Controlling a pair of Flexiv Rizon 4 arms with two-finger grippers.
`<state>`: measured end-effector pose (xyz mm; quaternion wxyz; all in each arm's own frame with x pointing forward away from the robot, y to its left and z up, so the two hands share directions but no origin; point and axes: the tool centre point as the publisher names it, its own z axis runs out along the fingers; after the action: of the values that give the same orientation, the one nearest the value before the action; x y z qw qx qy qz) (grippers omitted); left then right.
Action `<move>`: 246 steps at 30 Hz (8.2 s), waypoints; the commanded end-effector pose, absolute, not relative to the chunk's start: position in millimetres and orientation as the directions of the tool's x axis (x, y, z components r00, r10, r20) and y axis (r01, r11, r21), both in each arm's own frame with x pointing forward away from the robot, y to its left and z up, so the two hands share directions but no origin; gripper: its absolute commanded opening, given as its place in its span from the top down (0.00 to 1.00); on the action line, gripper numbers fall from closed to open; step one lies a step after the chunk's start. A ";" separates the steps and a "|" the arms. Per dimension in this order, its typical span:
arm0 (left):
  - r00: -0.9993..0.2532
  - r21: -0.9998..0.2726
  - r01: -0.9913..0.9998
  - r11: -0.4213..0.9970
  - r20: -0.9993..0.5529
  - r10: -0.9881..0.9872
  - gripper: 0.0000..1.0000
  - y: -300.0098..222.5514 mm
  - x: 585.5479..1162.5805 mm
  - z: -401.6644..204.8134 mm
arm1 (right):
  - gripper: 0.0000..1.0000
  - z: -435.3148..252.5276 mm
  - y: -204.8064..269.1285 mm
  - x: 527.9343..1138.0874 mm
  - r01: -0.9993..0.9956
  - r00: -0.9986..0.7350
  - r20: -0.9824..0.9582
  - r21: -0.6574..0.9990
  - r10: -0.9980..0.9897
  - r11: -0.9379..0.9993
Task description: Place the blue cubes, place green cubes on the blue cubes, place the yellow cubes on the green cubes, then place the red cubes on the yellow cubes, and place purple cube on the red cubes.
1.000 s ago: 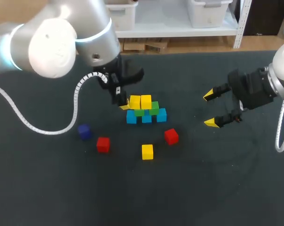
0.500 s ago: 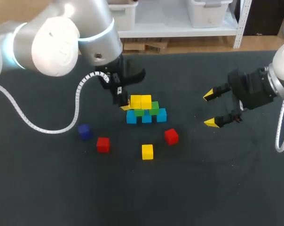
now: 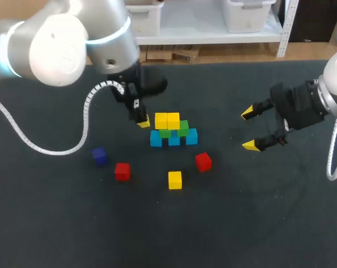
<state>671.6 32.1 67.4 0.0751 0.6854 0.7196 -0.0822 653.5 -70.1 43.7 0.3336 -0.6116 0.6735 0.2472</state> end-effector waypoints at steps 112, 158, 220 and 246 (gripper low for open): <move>-0.104 0.023 0.991 0.136 -0.520 0.848 0.00 136.3 633.6 111.2 | 1.00 -2.7 95.8 557.1 -0.997 0.065 -0.765 -0.021 -0.641 -0.076; -0.104 0.023 0.991 0.136 -0.520 0.848 0.00 136.3 633.6 111.2 | 1.00 58.8 34.3 670.3 -0.995 0.062 -0.762 -0.098 -0.644 0.020; -0.104 0.023 0.991 0.136 -0.520 0.848 0.00 136.3 633.6 111.2 | 0.62 50.1 64.2 698.9 -0.996 0.074 -0.767 -0.088 -0.638 -0.009; -0.104 0.023 0.991 0.136 -0.520 0.848 0.00 136.3 633.6 111.2 | 0.00 83.8 19.2 669.7 -0.988 0.141 -0.752 -0.145 -0.644 -0.047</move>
<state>633.9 135.2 111.9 0.2085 0.6346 0.7249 -0.1684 691.3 43.2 64.5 0.3274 -0.6768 0.6041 0.2643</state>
